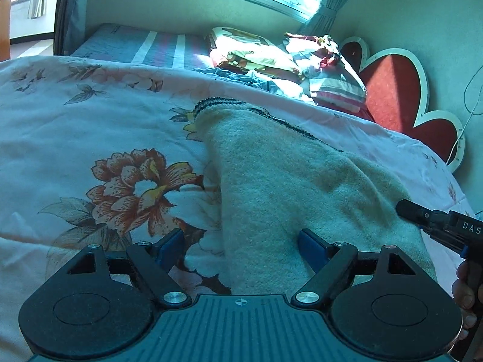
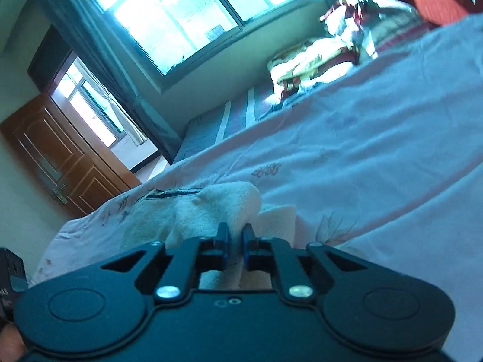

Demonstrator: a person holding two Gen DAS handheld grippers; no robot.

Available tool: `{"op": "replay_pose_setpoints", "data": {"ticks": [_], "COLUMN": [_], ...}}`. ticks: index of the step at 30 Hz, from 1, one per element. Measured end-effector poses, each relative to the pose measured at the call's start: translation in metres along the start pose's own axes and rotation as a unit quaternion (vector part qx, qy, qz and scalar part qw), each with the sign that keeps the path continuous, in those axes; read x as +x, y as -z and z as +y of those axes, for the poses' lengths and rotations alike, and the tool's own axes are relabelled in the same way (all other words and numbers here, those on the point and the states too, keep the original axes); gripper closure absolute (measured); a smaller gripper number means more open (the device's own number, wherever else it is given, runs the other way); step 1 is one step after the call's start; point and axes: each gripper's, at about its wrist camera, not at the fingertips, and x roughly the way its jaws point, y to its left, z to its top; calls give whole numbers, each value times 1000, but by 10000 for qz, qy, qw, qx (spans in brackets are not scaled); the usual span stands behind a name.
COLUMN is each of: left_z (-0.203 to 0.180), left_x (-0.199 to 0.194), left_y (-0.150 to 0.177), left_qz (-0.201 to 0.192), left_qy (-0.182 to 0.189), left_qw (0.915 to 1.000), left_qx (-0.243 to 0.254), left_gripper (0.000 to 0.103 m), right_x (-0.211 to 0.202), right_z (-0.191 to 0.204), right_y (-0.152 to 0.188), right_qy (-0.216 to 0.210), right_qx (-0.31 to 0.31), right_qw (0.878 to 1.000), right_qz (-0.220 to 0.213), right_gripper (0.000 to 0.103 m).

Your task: Fold small clothes

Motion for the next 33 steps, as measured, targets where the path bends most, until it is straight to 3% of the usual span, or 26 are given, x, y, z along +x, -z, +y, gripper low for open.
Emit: {"op": "replay_pose_setpoints", "data": {"ticks": [4, 7, 10, 14, 17, 19, 23, 30, 33], "left_z": [-22, -35, -41, -38, -37, -37, -30, -21, -17], "left_x": [13, 13, 8, -28, -53, -63, -70, -67, -67], "left_y": [1, 0, -2, 2, 23, 39, 62, 75, 80], "left_qz": [78, 22, -13, -381, -542, -660, -615, -744, -799], "left_qy": [-263, -459, -539, -420, -225, -254, -316, -231, -160], "left_qw": [9988, 9961, 9938, 9937, 9941, 9920, 9920, 9925, 9933], "left_qx": [413, 757, 969, 962, 915, 1042, 1052, 940, 814], "left_gripper": [20, 20, 20, 20, 20, 20, 20, 20, 20], "right_x": [23, 26, 4, -41, -62, -70, -72, -58, -57], "right_z": [-10, -8, 4, 30, 55, 70, 76, 51, 35], "right_y": [11, 14, 9, 17, 40, 59, 84, 89, 89], "right_qy": [390, 464, 690, 549, 289, 124, 244, 430, 317], "right_qx": [-138, -173, -367, -941, -1575, -2167, -2883, -2690, -2259], "right_qw": [9983, 9977, 9965, 9940, 9871, 9762, 9572, 9620, 9735], "right_qz": [409, 453, 305, 27, 30, 51, 113, 179, 161], "right_gripper": [94, 93, 78, 79, 81, 85, 88, 89, 82]}}
